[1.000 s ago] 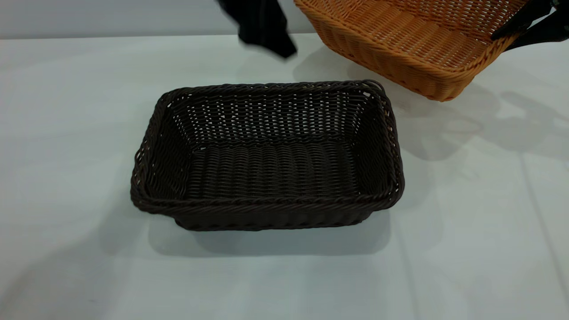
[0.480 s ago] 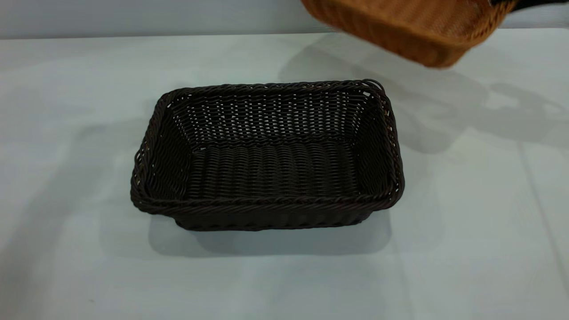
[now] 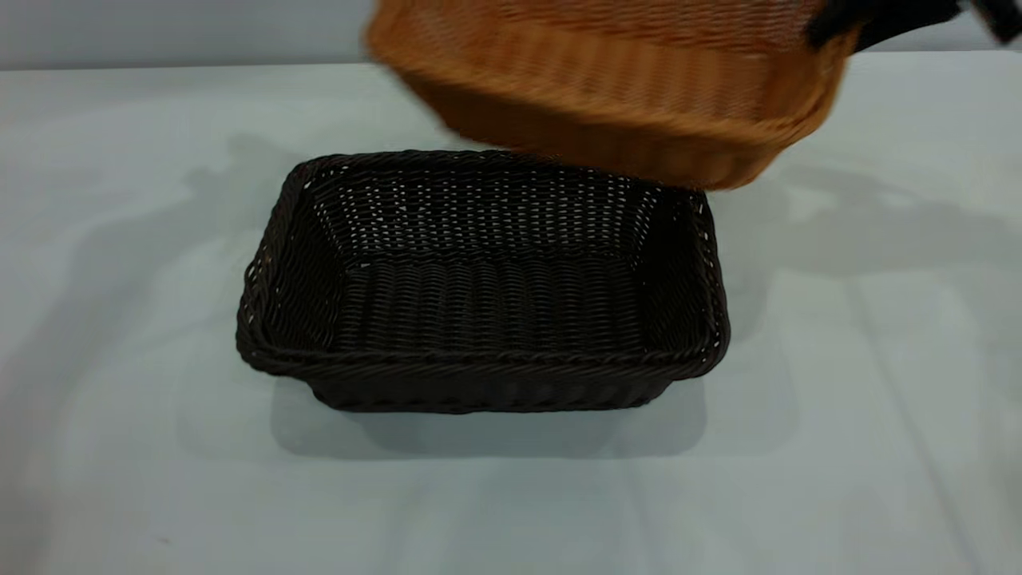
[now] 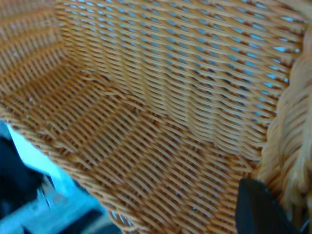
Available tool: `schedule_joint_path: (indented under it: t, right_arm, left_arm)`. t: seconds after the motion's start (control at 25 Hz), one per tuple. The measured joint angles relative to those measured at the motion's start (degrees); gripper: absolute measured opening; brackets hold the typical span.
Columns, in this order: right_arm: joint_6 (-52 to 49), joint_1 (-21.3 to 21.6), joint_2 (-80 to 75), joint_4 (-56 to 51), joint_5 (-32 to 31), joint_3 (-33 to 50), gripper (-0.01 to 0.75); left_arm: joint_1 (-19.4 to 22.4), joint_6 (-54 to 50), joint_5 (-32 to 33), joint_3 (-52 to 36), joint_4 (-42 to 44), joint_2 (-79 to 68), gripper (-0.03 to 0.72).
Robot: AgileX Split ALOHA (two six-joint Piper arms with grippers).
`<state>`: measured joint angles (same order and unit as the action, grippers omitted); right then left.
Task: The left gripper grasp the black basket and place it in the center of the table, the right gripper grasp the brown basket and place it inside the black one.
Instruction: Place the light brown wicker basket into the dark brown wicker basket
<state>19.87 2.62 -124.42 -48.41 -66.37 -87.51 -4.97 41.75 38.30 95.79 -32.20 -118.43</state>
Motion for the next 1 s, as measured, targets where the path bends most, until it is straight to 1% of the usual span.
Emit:
schedule_joint_path:
  t: [0.08,0.2,0.32,0.48,0.76,1.0]
  right_arm:
    - [-0.7,-3.2,0.0,0.1,-0.7,-0.1,0.071]
    - [-2.1,-6.9,0.0,0.3,-1.1,-0.1,0.071]
    - [-4.3,-9.2,0.0,2.4,-1.1,-0.1,0.071]
    - [-6.0,-10.8,0.0,5.7,-1.3,-0.1,0.071]
    - [-6.1,-13.2,0.1,6.5,-1.2,-0.1,0.071]
    - [-5.9,-13.5,5.6,7.7,-1.3,4.0,0.071]
  left_arm:
    - [0.0,0.0,-1.1,0.0,0.0,0.0,0.486]
    - [0.0,0.2,-2.4,0.0,0.0,0.0,0.486]
    - [0.0,0.2,-2.8,0.0,0.0,0.0,0.486]
    - [0.0,0.4,-2.8,0.0,0.0,0.0,0.486]
    - [0.1,0.4,-2.7,0.0,0.0,0.0,0.486]
    - [0.1,0.4,-2.4,0.0,0.1,0.0,0.487]
